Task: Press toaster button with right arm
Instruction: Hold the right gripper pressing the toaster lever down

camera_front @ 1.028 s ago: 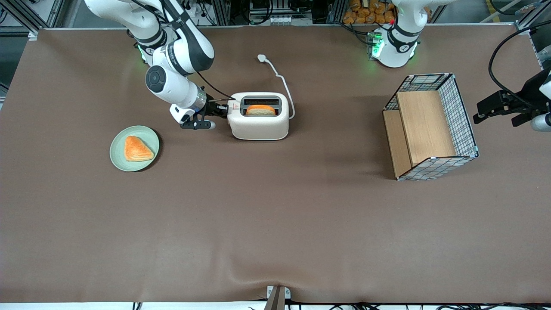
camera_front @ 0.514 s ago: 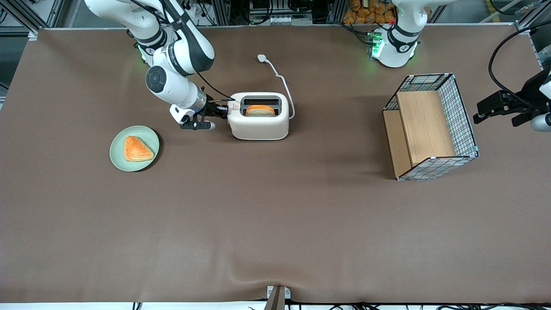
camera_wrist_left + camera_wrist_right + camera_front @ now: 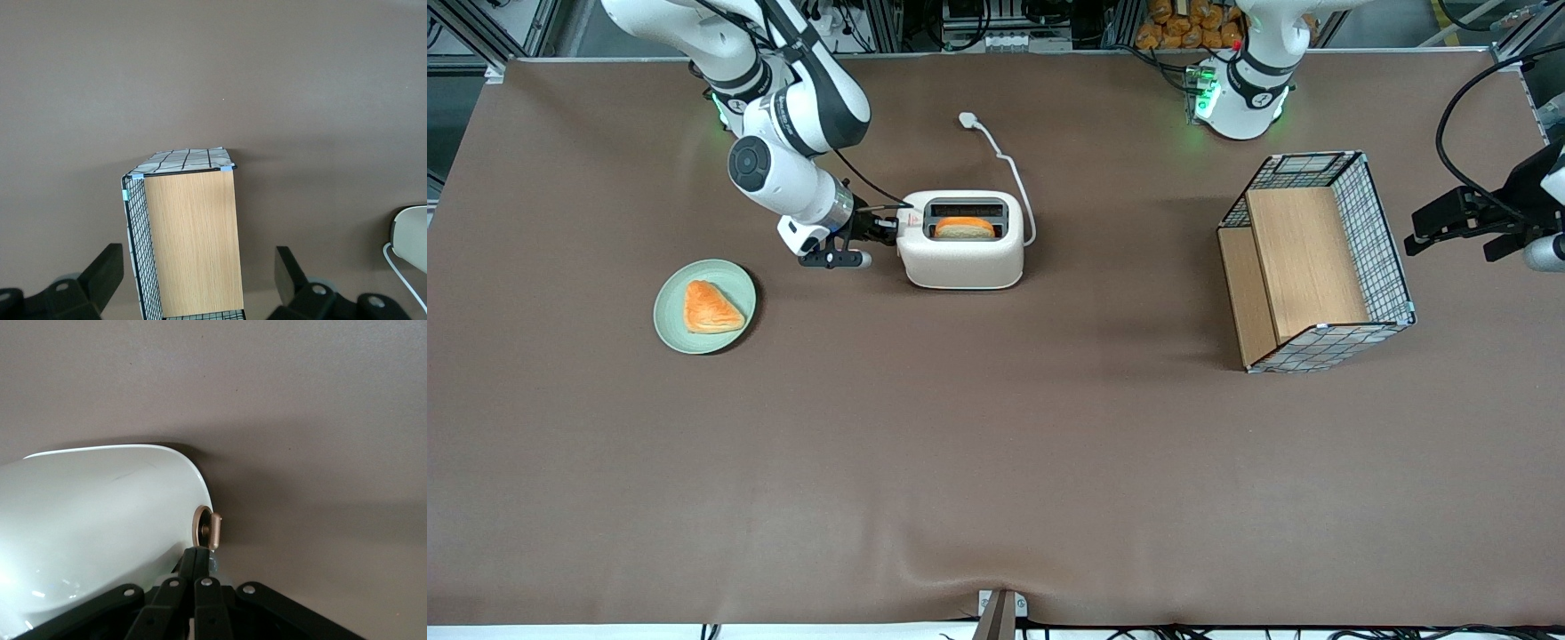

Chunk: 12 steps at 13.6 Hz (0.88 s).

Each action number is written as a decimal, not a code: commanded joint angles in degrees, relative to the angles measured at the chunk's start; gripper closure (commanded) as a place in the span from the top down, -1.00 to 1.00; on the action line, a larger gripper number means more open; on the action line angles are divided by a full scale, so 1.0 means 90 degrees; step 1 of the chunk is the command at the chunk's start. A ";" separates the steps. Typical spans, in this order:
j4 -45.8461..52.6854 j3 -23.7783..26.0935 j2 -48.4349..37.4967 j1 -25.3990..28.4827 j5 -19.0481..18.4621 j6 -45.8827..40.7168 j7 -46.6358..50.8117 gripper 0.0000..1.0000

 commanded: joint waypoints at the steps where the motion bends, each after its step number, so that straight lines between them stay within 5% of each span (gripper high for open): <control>1: -0.0038 0.0002 0.0319 0.0233 0.0244 0.0392 -0.0380 -1.00; 7: 0.0089 -0.0027 -0.0110 0.0028 0.0244 -0.0418 -0.0361 -1.00; 12: 0.0692 -0.0086 -0.0667 -0.0624 0.0137 -0.2094 -0.0312 -1.00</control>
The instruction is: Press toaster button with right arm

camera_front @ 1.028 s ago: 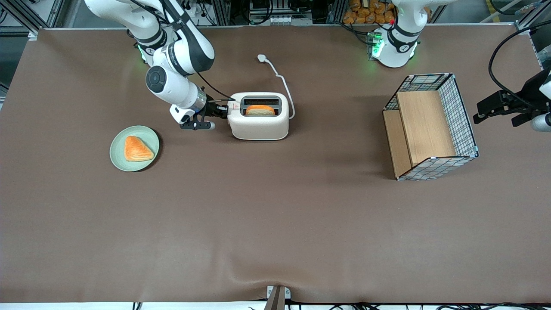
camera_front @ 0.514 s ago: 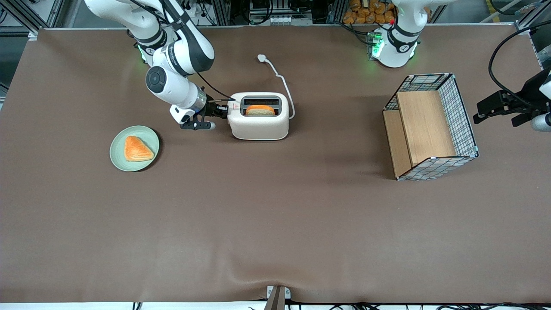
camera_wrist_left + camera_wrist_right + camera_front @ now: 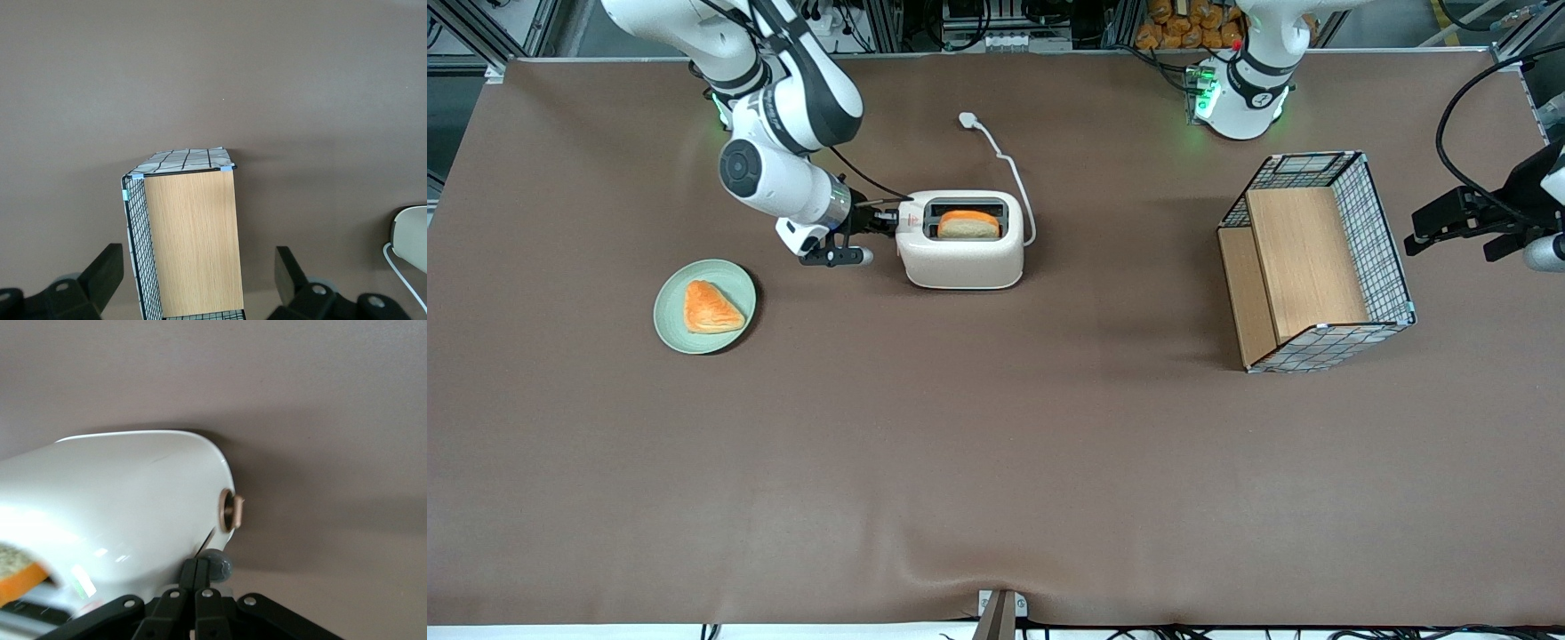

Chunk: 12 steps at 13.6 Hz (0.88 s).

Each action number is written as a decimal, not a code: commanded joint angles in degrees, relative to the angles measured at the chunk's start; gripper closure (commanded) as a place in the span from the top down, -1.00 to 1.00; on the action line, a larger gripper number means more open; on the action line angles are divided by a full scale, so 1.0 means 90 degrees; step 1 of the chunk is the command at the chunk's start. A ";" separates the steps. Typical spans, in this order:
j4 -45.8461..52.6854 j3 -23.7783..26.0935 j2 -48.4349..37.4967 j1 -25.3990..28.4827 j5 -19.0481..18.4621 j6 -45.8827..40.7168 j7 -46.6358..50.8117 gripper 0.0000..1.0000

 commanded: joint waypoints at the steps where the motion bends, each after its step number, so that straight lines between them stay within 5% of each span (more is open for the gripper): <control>1: 0.0563 0.0005 -0.0397 -0.0720 0.0029 -0.1456 -0.0164 -0.98; 2: 0.1108 0.0004 -0.0398 -0.1100 -0.0387 -0.2256 -0.0067 -0.58; 3: 0.1723 0.0024 -0.0330 -0.1326 -0.0981 -0.2931 0.0176 0.28; 5: 0.2613 0.0014 -0.0135 -0.1474 -0.1542 -0.3735 0.0587 1.00; 12: 0.3972 0.0014 0.0100 -0.2421 -0.2390 -0.3992 0.0530 1.00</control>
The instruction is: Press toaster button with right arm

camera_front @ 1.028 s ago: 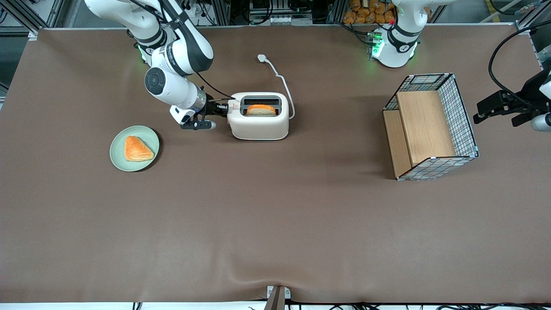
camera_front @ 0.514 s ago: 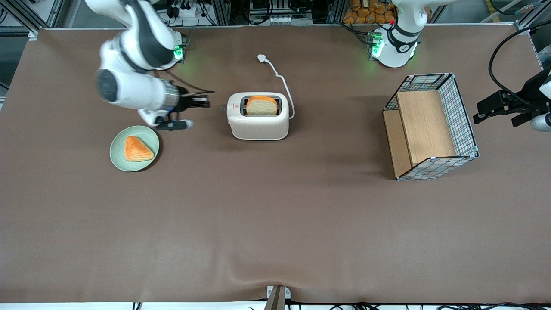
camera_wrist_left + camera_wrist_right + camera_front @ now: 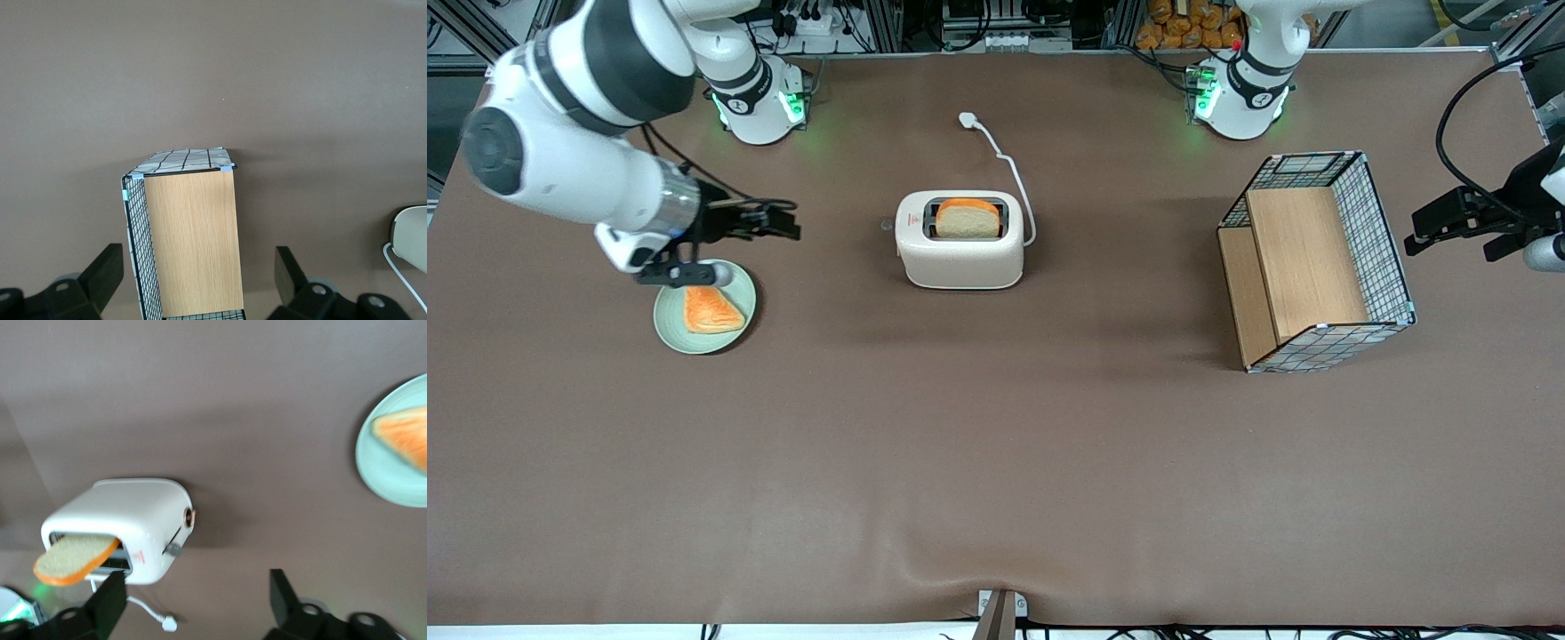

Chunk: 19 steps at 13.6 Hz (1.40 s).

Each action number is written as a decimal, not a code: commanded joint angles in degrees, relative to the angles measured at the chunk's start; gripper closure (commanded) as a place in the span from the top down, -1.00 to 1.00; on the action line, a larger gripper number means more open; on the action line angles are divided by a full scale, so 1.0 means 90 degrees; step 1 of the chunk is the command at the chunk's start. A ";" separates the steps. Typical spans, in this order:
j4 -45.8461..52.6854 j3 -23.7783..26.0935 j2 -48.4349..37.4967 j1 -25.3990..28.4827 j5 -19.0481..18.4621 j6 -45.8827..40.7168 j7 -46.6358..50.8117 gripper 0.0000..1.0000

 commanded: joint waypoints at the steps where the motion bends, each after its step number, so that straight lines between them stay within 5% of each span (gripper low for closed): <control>1: 0.0764 0.0122 0.0312 -0.0351 -0.0747 -0.0155 0.0053 1.00; 4: 0.1456 0.0132 0.0625 -0.0556 -0.1248 -0.0397 -0.0377 1.00; 8: 0.2200 0.0122 0.0967 -0.0791 -0.1375 -0.0858 -0.0416 1.00; 11: 0.2474 0.0161 0.0967 -0.0820 -0.2097 -0.0858 -0.0426 1.00; 19: 0.2290 0.0132 0.0305 -0.1328 -0.1738 -0.1141 -0.1090 1.00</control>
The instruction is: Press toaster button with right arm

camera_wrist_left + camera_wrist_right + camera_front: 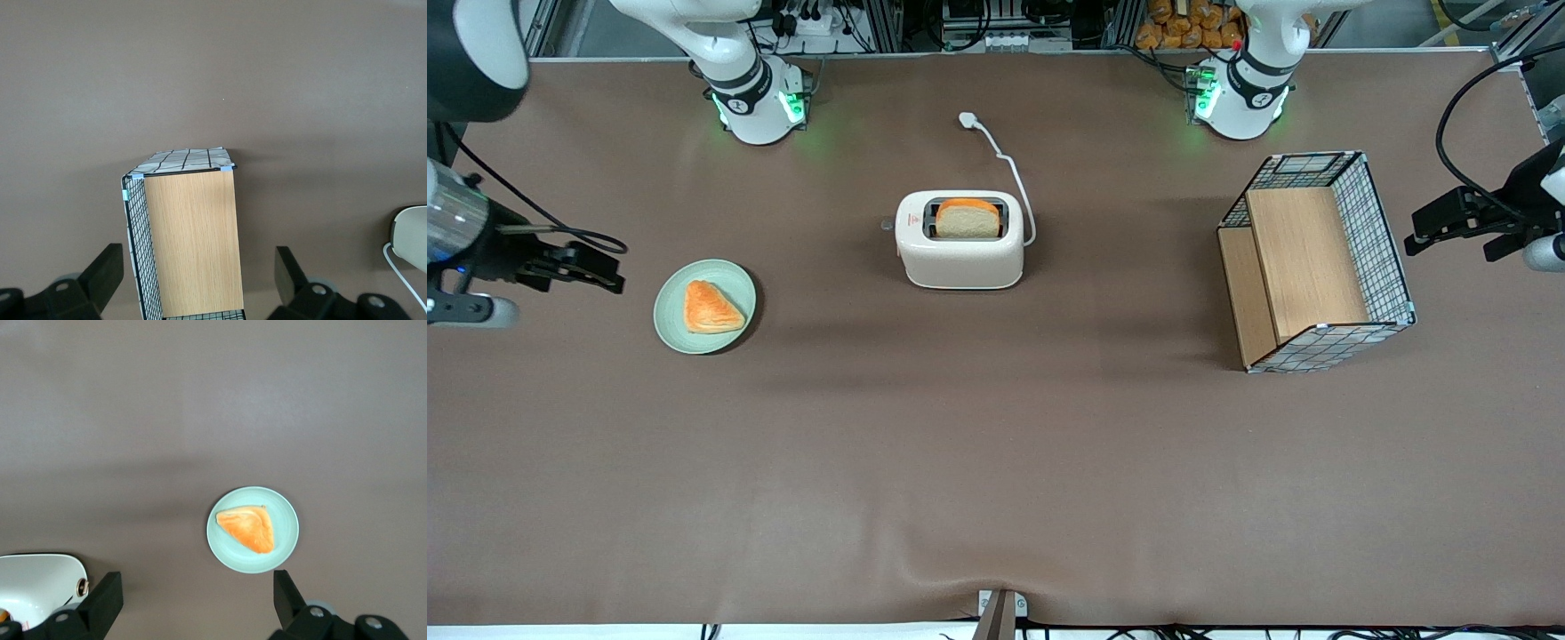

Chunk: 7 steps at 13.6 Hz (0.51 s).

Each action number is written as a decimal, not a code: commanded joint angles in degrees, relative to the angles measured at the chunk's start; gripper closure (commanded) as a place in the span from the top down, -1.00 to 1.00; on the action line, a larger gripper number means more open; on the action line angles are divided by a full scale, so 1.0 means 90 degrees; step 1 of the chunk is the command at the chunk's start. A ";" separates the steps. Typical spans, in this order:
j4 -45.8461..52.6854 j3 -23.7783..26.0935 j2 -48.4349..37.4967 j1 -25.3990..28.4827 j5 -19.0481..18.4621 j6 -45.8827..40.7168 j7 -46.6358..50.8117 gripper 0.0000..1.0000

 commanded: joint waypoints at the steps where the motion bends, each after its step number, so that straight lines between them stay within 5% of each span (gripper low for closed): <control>1: -0.0460 0.0038 -0.0634 -0.0119 0.0174 -0.0059 -0.0016 1.00; 7: -0.0668 -0.0362 -0.0871 0.0125 0.0174 0.0108 0.0004 1.00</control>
